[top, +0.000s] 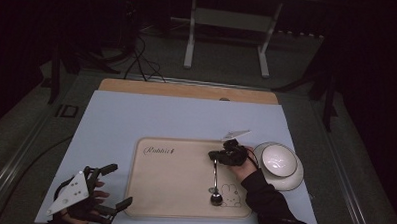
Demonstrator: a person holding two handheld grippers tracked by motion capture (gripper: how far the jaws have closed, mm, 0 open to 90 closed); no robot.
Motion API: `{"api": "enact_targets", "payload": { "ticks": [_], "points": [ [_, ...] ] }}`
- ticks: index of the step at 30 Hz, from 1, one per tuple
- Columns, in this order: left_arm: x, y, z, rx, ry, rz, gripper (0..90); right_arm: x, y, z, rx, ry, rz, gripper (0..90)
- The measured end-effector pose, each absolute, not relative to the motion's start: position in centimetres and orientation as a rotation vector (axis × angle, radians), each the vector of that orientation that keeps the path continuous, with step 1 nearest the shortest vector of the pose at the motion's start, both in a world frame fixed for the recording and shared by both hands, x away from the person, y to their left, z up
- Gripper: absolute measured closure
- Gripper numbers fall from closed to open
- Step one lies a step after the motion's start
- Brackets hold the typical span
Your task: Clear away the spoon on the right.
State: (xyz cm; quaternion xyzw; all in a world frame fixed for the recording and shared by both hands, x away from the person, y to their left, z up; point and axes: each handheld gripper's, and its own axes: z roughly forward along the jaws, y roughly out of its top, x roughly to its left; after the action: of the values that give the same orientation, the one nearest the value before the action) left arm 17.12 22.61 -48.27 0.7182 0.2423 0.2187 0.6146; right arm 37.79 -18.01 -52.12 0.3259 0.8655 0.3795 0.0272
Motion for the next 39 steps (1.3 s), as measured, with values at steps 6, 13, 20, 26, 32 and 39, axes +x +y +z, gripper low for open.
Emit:
{"api": "enact_targets", "payload": {
  "ticks": [6, 13, 20, 26, 32, 39],
  "points": [
    [17.1, 22.6, -48.3, 1.656, 0.560, 0.505, 0.0, 37.1, -18.1, -50.3, 0.981, 2.645, 1.251, 69.3],
    [17.1, 22.6, -48.3, 1.657, 0.561, 0.505, 0.0, 36.2, -17.9, -49.1, 0.960, 2.637, 1.328, 50.3],
    [17.0, 22.7, -48.3, 1.655, 0.563, 0.507, 0.0, 34.8, -17.9, -47.5, 0.921, 2.586, 1.373, 33.4],
    [17.0, 22.7, -48.3, 1.654, 0.564, 0.506, 0.0, 33.8, -18.5, -46.3, 0.915, 2.532, 1.441, 21.6],
    [17.0, 22.7, -48.3, 1.656, 0.563, 0.506, 0.0, 32.6, -19.7, -45.5, 0.919, 2.493, 1.476, 14.2],
    [17.0, 22.6, -48.3, 1.657, 0.563, 0.507, 0.0, 30.8, -21.1, -45.8, 0.907, 2.492, 1.454, 14.5]
  ]
}}
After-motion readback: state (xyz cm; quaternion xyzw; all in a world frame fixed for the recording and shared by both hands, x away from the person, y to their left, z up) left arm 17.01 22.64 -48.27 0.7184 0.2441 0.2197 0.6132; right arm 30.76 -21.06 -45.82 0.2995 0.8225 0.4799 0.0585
